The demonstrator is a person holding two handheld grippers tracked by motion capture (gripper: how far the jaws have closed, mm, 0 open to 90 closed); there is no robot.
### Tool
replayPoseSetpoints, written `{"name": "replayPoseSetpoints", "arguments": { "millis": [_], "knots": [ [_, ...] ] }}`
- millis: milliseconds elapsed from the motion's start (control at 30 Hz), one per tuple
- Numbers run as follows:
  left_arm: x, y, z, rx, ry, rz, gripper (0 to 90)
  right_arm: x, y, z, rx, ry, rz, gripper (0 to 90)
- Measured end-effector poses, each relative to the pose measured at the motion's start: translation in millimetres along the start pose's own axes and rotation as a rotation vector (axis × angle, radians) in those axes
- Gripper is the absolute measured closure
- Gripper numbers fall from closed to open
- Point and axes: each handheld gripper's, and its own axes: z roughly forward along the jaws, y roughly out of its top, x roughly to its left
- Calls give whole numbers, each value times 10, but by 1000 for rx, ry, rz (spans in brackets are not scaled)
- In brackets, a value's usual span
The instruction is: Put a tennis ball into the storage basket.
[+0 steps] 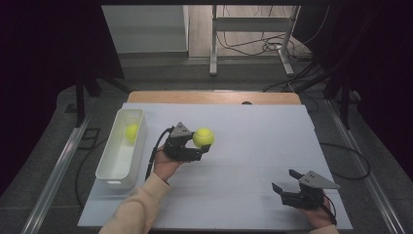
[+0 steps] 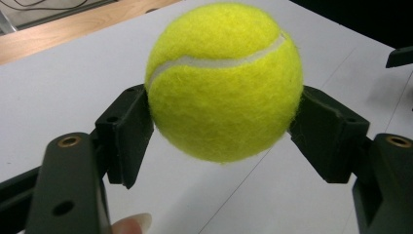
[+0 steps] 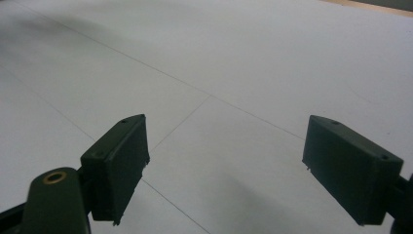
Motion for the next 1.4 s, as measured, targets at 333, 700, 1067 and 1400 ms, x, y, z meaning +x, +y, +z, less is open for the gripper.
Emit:
{"name": "replayPoseSetpoints", "arguments": {
  "millis": [333,700,1067,1400],
  "knots": [
    [47,-11,-103,-17,15,-12,267,2,0,0,0,1,0,171],
    [103,-33,-201,-35,28,-27,267,6,2,0,1,1,-2,171],
    [169,-62,-314,-49,47,-37,268,9,3,-1,-1,2,-3,171],
    [249,-82,-438,-67,60,-61,267,9,3,0,-1,2,-3,171]
  ]
}}
